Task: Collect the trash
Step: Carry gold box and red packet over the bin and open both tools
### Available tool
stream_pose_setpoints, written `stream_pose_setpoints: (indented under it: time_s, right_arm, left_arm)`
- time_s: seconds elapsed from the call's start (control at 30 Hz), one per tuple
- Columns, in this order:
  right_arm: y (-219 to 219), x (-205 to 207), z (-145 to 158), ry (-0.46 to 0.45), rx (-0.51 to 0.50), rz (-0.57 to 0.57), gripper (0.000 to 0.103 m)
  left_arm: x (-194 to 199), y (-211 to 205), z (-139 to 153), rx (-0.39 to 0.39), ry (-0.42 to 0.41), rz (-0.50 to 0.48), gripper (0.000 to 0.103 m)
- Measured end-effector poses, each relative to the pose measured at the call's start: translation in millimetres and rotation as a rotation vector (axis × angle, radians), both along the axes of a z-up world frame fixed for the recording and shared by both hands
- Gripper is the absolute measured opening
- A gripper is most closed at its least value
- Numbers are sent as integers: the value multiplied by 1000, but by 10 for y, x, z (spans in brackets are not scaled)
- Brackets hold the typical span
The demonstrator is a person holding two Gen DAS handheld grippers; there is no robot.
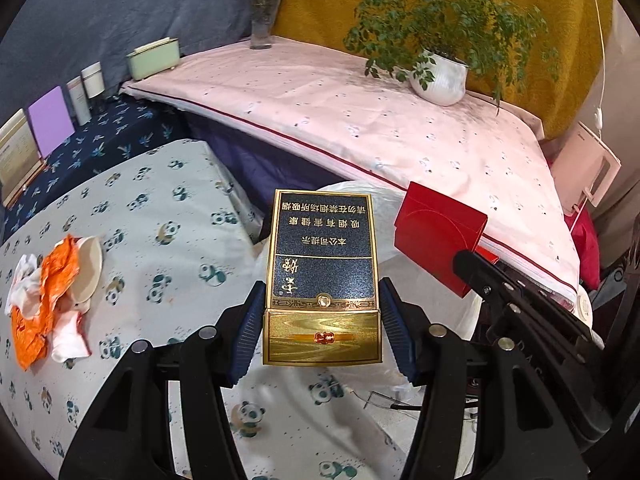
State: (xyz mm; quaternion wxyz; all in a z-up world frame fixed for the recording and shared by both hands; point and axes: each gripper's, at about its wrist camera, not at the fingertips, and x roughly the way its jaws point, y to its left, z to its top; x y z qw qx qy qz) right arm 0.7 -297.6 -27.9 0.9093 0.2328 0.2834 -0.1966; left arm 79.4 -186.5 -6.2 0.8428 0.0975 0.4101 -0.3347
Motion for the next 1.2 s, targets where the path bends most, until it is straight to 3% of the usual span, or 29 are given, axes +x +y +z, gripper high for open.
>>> stream_pose_setpoints:
  time_s: [0.53, 0.63, 1.2]
  right_arm:
    - [-220, 1, -123, 13, 27, -12, 2]
    - [-212, 7, -114, 11, 23, -15, 10]
    - [-7, 68, 39, -3, -12, 6, 33]
  left_arm:
    - [192, -220, -128, -52, 84, -15, 56]
    - [207, -197, -117, -55, 77, 8, 65]
    - [259, 109, -2, -52, 25, 75, 69]
